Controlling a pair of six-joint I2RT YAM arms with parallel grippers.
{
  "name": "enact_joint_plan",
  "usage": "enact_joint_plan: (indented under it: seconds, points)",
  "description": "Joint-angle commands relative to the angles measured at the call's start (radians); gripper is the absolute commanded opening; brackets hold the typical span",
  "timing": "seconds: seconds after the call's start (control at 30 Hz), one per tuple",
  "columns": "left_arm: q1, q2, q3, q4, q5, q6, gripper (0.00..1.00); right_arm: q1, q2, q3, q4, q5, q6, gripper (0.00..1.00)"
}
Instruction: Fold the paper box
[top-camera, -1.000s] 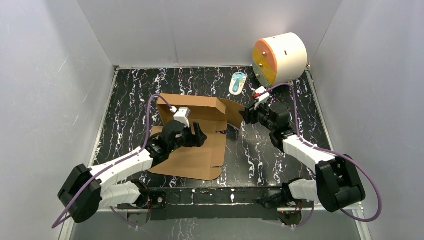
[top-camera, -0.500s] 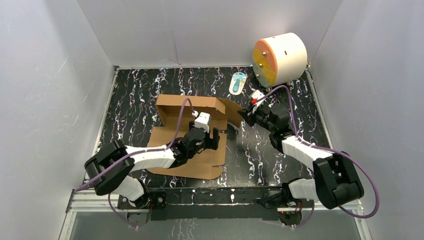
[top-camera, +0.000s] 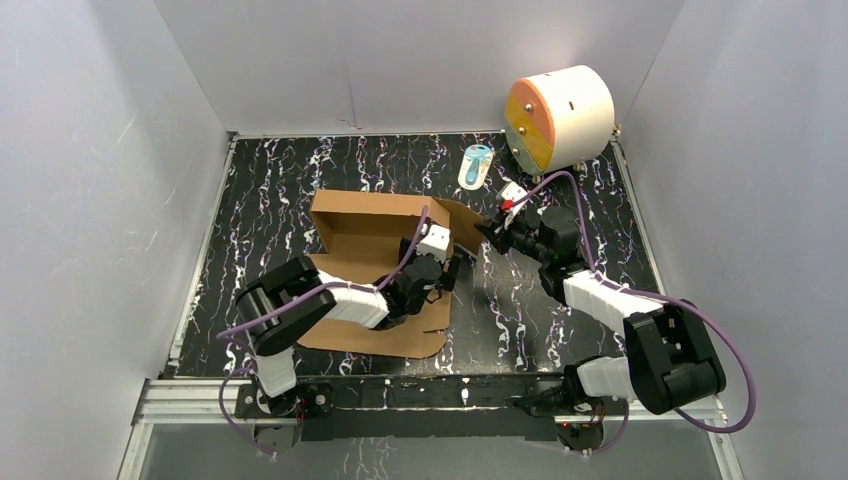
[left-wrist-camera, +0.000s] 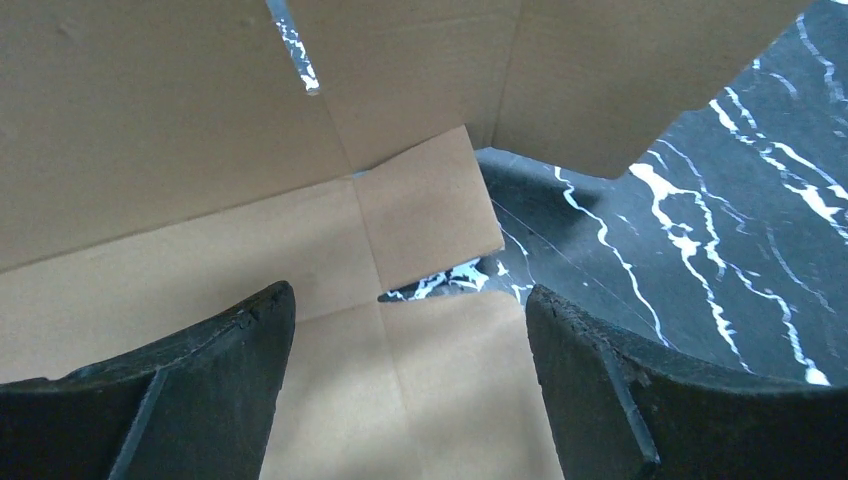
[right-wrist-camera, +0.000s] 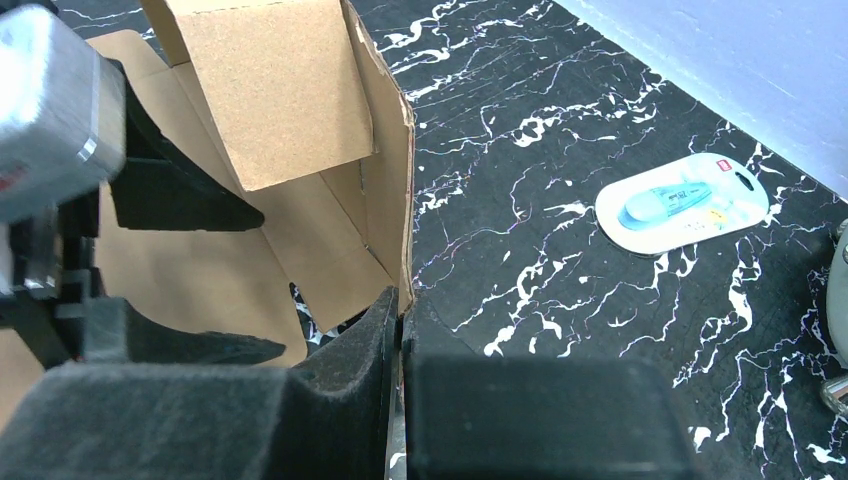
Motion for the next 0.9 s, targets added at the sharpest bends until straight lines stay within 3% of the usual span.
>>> enact_joint_plan:
  seconds: [0.0,0.3,0.53,0.87]
  points:
    - [-0.022,0.066,0.055,0.165,-0.150,0.118,0.83,-0.001,0.003,0.023,0.039,-0.034,-0.026,0.10]
    - [-0.024,0.190,0.131,0.223,-0.263,0.181,0.83,-0.002,-0.009,0.017,0.034,-0.040,-0.027,0.11]
    - [-0.011,0.130,0.077,0.244,-0.328,0.145,0.73,-0.001,-0.019,0.006,0.042,-0.031,-0.028,0.11]
    - [0.040,0.010,-0.039,0.223,-0.289,-0.027,0.63,-0.003,-0.029,0.004,0.044,-0.042,-0.016,0.12]
